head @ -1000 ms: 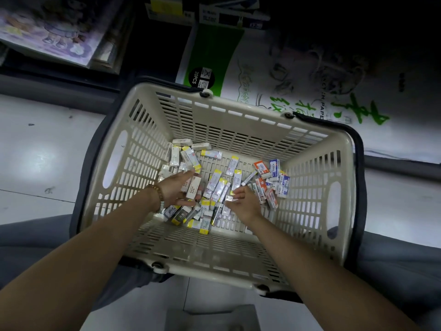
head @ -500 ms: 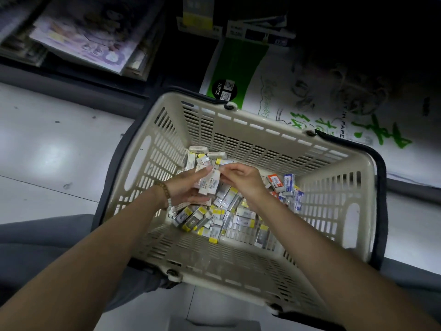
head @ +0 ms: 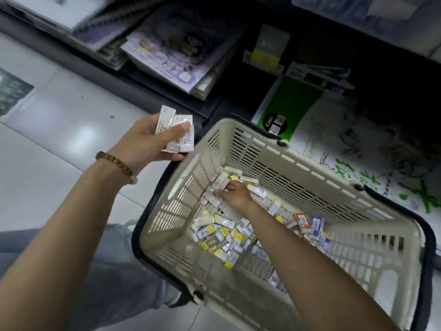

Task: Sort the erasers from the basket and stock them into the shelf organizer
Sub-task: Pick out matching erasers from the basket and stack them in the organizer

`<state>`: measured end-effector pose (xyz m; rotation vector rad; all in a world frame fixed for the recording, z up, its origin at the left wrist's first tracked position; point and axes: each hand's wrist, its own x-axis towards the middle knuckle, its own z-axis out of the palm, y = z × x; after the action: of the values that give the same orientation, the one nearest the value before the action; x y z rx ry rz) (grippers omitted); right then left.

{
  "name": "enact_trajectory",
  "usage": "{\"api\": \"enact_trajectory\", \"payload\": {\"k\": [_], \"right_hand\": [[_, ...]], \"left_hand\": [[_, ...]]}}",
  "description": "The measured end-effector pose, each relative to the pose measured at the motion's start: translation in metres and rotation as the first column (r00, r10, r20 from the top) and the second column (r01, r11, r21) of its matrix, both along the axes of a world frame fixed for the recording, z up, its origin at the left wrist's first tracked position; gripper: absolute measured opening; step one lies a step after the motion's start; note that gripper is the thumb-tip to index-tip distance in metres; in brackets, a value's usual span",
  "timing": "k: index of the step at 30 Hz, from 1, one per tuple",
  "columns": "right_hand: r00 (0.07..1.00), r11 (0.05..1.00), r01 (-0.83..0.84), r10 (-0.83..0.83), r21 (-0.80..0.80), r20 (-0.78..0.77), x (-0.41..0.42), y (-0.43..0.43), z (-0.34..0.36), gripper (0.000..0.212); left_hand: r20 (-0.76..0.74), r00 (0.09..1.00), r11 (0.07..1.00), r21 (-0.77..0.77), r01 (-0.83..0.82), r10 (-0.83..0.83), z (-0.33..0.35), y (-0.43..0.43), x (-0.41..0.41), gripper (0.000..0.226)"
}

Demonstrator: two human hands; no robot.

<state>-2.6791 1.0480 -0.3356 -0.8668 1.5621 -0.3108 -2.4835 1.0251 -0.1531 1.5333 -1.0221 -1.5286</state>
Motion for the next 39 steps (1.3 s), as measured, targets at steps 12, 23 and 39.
{"api": "enact_trajectory", "payload": {"k": [12, 23, 39], "right_hand": [[0.895, 0.934, 0.355, -0.35, -0.034, -0.276, 0.044, -0.018, -0.027, 0.056], [0.908, 0.903, 0.42, -0.417, -0.087, 0.05, 0.032, 0.003, -0.032, 0.018], [0.967, 0.983, 0.043, -0.085, 0.178, 0.238, -0.018, 0.023, -0.017, 0.021]], "left_hand": [[-0.24, 0.951, 0.973, 0.164, -0.16, 0.196, -0.034, 0.002, 0.006, 0.036], [-0.259, 0.944, 0.971, 0.179, -0.161, 0.205, -0.036, 0.0, 0.005, 0.039], [-0.236, 0.958, 0.979, 0.157, -0.129, 0.164, -0.033, 0.0, 0.006, 0.028]]}}
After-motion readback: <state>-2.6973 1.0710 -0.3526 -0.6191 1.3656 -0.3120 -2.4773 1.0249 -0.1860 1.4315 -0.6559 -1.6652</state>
